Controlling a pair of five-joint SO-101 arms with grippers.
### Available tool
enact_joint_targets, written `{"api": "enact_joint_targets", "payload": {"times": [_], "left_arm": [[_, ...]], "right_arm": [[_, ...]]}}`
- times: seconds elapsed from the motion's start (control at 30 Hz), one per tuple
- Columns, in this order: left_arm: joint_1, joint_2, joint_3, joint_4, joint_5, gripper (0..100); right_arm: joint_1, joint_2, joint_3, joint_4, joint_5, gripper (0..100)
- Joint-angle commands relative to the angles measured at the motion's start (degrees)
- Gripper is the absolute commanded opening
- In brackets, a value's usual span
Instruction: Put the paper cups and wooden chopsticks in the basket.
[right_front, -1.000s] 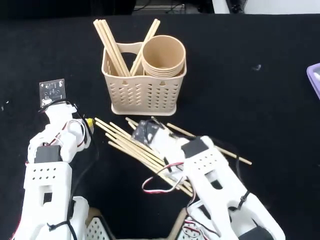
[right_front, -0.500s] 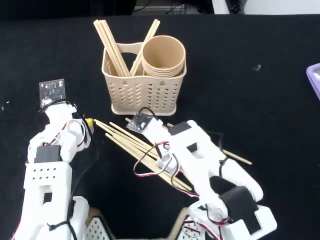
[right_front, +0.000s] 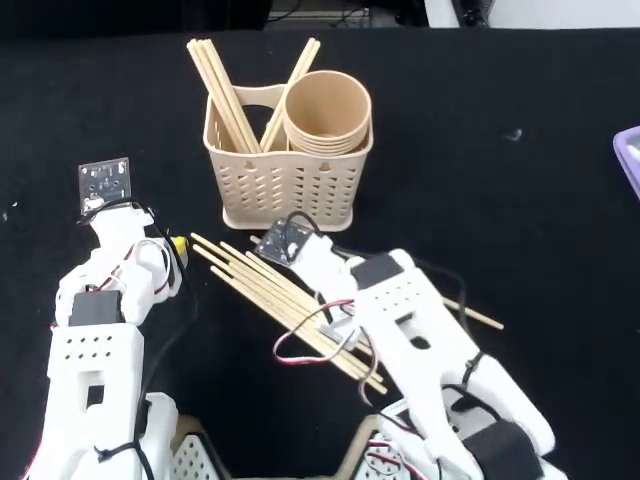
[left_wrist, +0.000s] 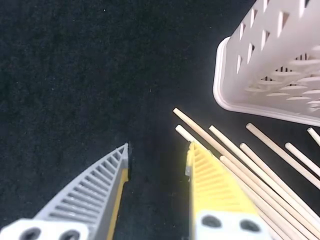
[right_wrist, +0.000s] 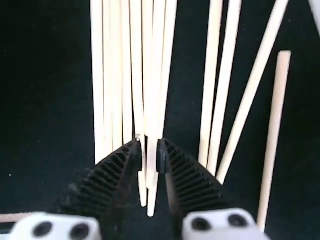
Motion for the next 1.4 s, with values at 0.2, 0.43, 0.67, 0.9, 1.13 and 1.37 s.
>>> {"api": "enact_joint_targets", "payload": {"times": [0.2, 0.43, 0.67, 0.9, 1.13, 1.37], "left_arm": [[-0.48, 0.09, -0.13, -1.05, 0.44, 19], [-0.57, 0.09, -0.13, -1.05, 0.44, 19], [-0.57, 0.09, -0.13, -1.05, 0.44, 19], [-0.57, 0.09, -0.13, -1.05, 0.44, 19], [-0.57, 0.09, -0.13, -1.05, 0.44, 19], [-0.57, 0.09, -0.13, -1.05, 0.44, 19]], "right_arm": [[-1.32, 2.42, 0.57, -3.16, -0.44, 16.8], [-3.87, 7.52, 0.48, -7.21, -0.53, 14.1], [-3.6, 7.87, 0.04, -8.0, -1.58, 1.1], [-3.69, 7.87, -0.04, -6.59, -2.64, 1.1], [-3.6, -0.31, -0.4, -0.53, -2.55, 1.1], [-3.6, -22.02, -0.48, 10.02, -2.55, 1.1]]}}
